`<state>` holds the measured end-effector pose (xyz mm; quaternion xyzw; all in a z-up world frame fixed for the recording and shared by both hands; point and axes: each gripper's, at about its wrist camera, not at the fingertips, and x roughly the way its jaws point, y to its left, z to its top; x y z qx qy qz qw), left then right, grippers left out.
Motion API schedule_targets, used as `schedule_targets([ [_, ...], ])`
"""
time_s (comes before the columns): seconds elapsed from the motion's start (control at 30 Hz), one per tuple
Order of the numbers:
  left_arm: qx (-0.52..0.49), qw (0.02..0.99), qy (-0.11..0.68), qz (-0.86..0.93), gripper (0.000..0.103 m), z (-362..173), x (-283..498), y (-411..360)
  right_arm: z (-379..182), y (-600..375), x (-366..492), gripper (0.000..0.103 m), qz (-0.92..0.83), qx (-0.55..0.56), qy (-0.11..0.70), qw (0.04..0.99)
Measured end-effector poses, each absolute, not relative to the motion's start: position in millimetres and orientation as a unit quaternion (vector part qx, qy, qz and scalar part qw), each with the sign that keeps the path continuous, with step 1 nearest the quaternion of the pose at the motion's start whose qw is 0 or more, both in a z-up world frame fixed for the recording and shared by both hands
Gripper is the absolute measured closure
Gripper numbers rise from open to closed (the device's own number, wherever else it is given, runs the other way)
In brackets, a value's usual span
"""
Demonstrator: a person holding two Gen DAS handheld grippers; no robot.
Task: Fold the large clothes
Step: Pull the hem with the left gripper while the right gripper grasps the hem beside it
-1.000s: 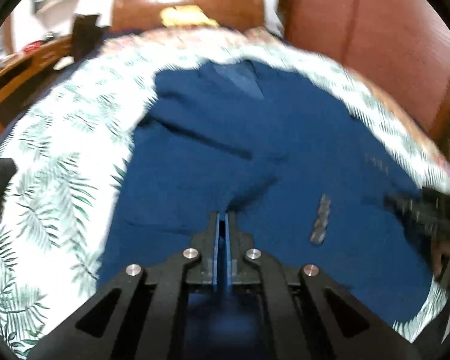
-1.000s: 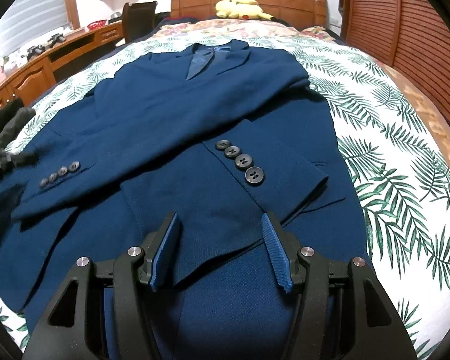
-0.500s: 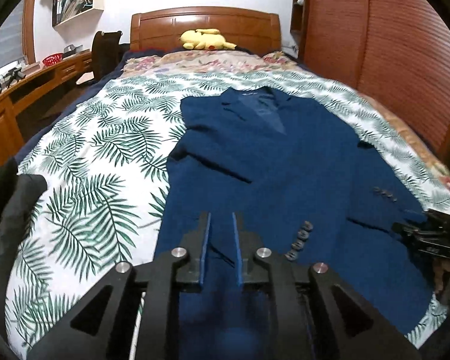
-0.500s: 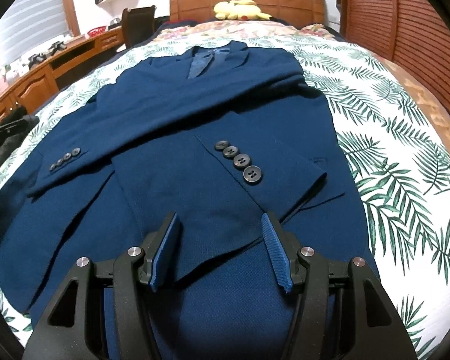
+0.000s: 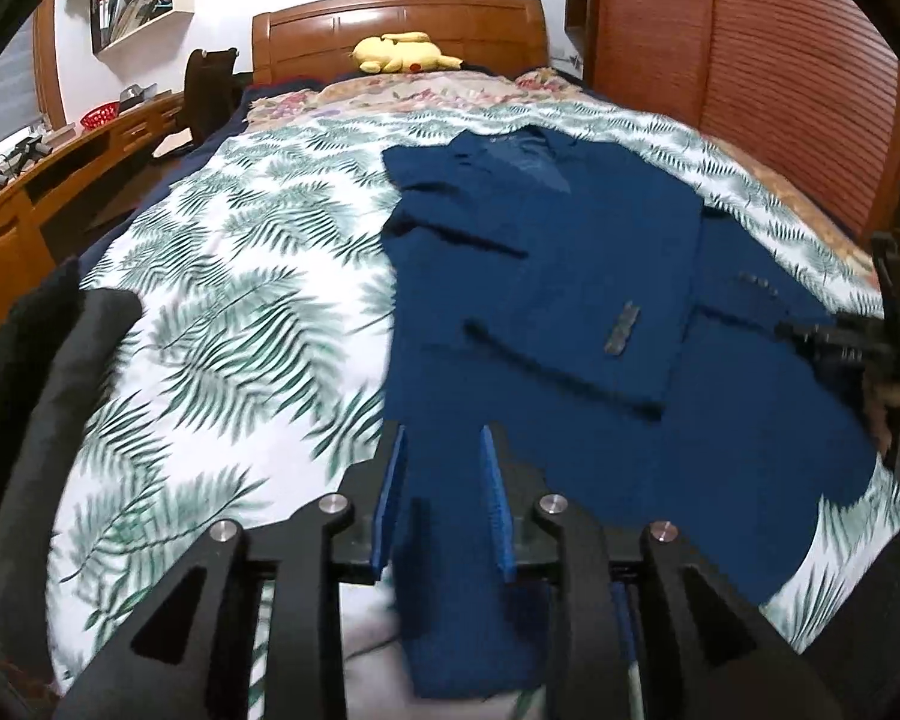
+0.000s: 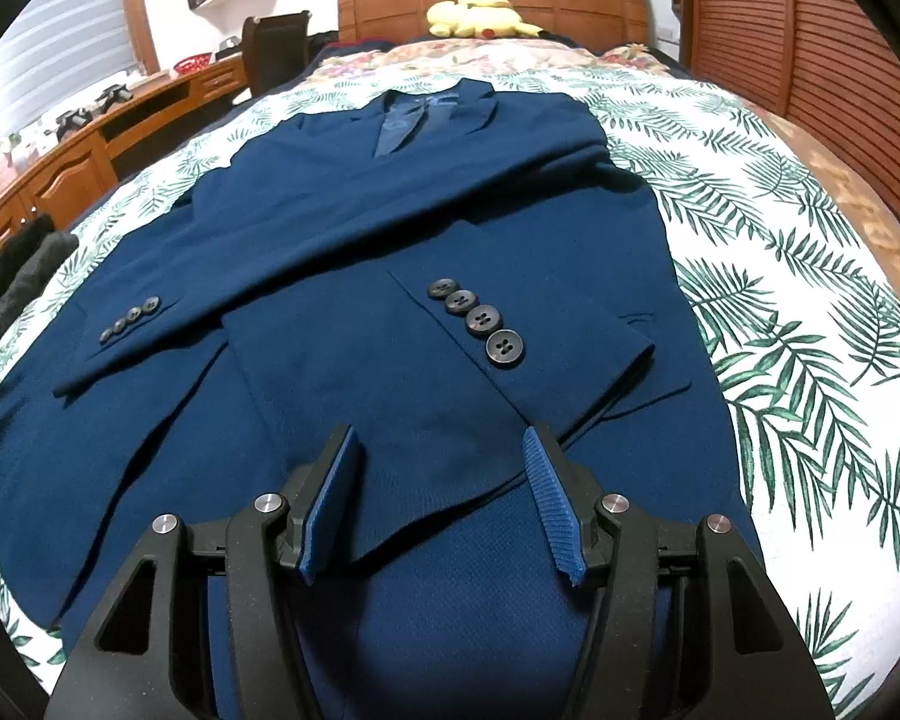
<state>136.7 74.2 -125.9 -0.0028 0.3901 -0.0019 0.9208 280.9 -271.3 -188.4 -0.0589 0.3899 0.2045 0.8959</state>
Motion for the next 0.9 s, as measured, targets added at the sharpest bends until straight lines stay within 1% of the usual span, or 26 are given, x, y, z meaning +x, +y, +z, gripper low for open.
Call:
schedule_targets([
  [0.17, -0.004, 0.914, 0.406, -0.002, 0.079, -134, 120, 85, -189, -272, 285, 0.044, 0.205, -0.057, 0.392, 0.895],
  [0.47, -0.005, 0.899, 0.437, -0.003, 0.077, -162, 116, 82, -190, -271, 285, 0.044, 0.202, -0.061, 0.392, 0.895],
  [0.9, -0.009, 0.906, 0.422, -0.007, 0.071, -172, 112, 86, -189, -269, 284, 0.044, 0.198, -0.069, 0.397, 0.893],
])
